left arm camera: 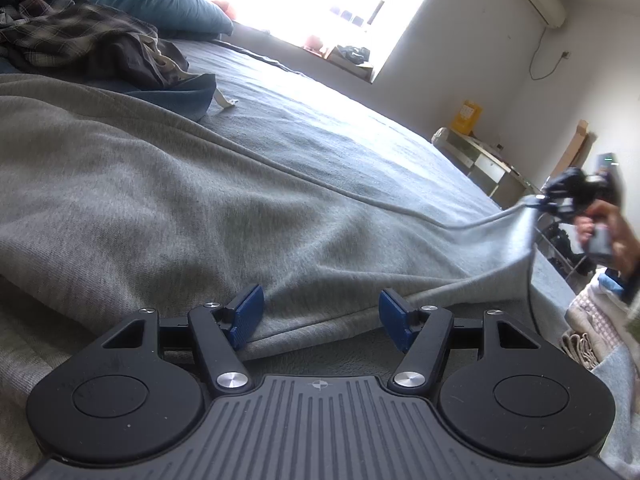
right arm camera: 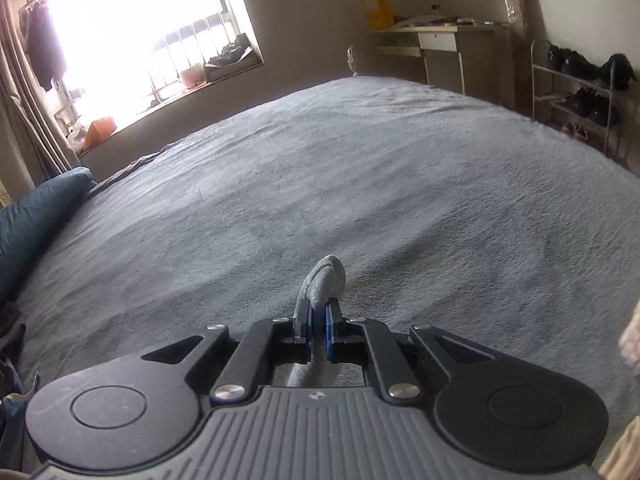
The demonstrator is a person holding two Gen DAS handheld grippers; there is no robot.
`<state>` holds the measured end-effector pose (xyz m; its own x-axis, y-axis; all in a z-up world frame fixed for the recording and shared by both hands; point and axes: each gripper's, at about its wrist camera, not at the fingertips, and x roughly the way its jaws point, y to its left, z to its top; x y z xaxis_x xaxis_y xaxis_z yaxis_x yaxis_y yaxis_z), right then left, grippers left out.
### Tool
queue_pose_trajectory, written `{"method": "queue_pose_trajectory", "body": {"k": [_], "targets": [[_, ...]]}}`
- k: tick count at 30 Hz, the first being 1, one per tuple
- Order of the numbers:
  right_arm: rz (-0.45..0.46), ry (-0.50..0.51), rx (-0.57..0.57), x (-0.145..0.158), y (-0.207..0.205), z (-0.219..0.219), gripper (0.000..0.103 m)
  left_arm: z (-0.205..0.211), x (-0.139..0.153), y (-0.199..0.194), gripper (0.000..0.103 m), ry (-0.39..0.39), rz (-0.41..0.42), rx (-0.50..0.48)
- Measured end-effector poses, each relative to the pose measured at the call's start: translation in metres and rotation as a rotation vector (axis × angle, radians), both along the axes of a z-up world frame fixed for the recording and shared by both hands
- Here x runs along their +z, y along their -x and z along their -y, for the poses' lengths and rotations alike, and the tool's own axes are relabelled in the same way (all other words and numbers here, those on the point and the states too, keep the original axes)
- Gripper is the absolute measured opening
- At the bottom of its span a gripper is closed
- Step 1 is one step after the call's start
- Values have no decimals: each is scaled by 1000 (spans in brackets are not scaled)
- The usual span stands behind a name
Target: Fold clothes
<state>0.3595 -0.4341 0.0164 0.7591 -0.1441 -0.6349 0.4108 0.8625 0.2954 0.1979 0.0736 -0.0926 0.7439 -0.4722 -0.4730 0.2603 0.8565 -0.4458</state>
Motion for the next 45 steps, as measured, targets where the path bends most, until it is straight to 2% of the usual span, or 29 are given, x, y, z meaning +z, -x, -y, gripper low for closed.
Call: {"method": "queue_pose_trajectory", "body": {"k": [2,4,5,8,12,15,17,20,24,31,36,39,41,43,45], "targets": [[-23,-72,73,-19,-24,3,15,0,-1,0,64,1,0,-1],[-75,-92,100,-33,-38,3,37,0,-1,0,64,2,-1,-2],[-82,-84,87,-35,-37,4,41,0,-1,-1,64,2,-1,-2],[-19,-132,54,-31,-11,18,42,0,-1,-1,64,0,0,-2],[-17,-263,-20,-21,40,46,42,0,-1,-2,64,-1,0,-1],[-48,-401,-57,-27,72,64,42,1,-1,-1,64,-4,1,0],[-103,-452,-70,-38,80,68,42,1,-1,-1,64,-4,2,0],[-160,-519,-102,-62,76,70,43,1,-1,-1,64,-4,3,1],[-185,-686,-142,-96,63,71,43,0,-1,-2,64,2,1,0],[-144,-863,-124,-107,57,67,43,-1,-1,-3,64,7,-1,-2],[-99,-969,-184,-117,58,75,43,-2,-1,-3,64,10,-2,-2],[-101,-924,-187,-121,50,71,43,-1,-2,-3,64,11,-2,-2],[-119,-870,-177,-123,43,66,36,-2,-2,-3,64,13,-3,-2],[-135,-782,-147,-119,36,59,12,-3,-2,-3,64,18,-4,-2],[-141,-647,-108,-102,35,50,10,-3,-2,-3,64,22,-5,-3]]}}
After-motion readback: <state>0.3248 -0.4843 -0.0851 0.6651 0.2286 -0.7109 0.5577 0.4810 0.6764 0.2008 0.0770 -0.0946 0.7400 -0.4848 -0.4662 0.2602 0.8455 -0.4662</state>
